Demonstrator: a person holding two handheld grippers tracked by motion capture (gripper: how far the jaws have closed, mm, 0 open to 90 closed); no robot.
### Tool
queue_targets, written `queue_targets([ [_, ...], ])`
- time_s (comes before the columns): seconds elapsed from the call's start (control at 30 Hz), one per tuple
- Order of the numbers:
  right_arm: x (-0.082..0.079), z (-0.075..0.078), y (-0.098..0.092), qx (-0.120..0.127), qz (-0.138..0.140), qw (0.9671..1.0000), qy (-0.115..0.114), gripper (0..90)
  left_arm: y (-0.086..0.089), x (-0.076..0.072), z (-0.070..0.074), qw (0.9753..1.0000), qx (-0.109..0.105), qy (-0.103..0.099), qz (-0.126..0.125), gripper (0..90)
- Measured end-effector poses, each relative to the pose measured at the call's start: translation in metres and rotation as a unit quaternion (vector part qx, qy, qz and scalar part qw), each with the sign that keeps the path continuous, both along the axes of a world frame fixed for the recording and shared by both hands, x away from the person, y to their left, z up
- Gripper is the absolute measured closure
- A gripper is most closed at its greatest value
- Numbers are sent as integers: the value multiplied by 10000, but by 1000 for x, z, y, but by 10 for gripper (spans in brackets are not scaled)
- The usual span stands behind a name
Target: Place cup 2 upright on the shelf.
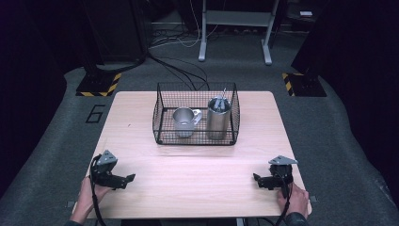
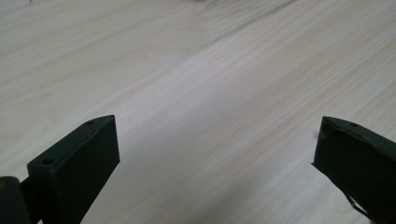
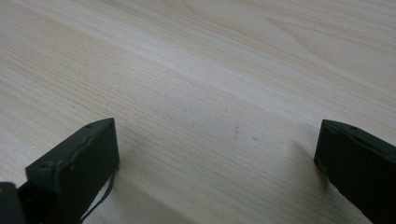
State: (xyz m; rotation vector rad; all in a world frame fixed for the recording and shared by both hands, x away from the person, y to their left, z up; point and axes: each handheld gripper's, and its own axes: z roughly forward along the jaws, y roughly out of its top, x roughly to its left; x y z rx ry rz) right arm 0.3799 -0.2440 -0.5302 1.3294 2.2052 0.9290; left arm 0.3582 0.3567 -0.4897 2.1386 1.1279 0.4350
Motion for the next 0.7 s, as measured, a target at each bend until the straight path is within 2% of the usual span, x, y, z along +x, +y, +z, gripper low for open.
queue_targets([
  [0.03,0,0,0,4,2,10000,0,0,2,-1,-7,9999,-72,-4,85,1],
  [0.07,0,0,0,1,4,10000,2,0,6,-3,-13,9999,-40,55,103,1],
  [0.13,0,0,0,2,-2,10000,2,0,11,-4,-23,9998,100,33,142,1],
  [0.17,0,0,0,1,3,10000,1,0,12,-4,-29,9998,43,17,208,1],
  [0.2,0,0,0,3,2,10000,1,0,15,-4,-32,9997,101,88,218,1],
  [0.23,0,0,0,1,2,10000,0,0,17,-5,-37,9994,93,74,310,1],
  [0.27,0,0,0,5,3,10000,0,0,18,-6,-40,9993,66,-85,369,0],
  [0.33,0,0,0,9,-1,10000,1,0,21,-8,-42,9988,-17,-196,445,0],
  [0.4,0,0,0,4,5,10000,2,0,22,-6,-41,9992,49,-172,351,0],
  [0.47,0,0,0,5,3,10000,1,0,22,-4,-43,9991,-2,-217,353,0],
  [0.5,0,0,0,2,1,10000,2,0,23,-4,-42,9993,28,-172,317,0],
  [0.67,0,0,0,4,3,10000,-2,0,22,1,-43,9982,-12,-226,549,0],
  [0.7,0,0,0,9,-1,10000,1,0,22,2,-42,9984,-9,-182,533,0],
])
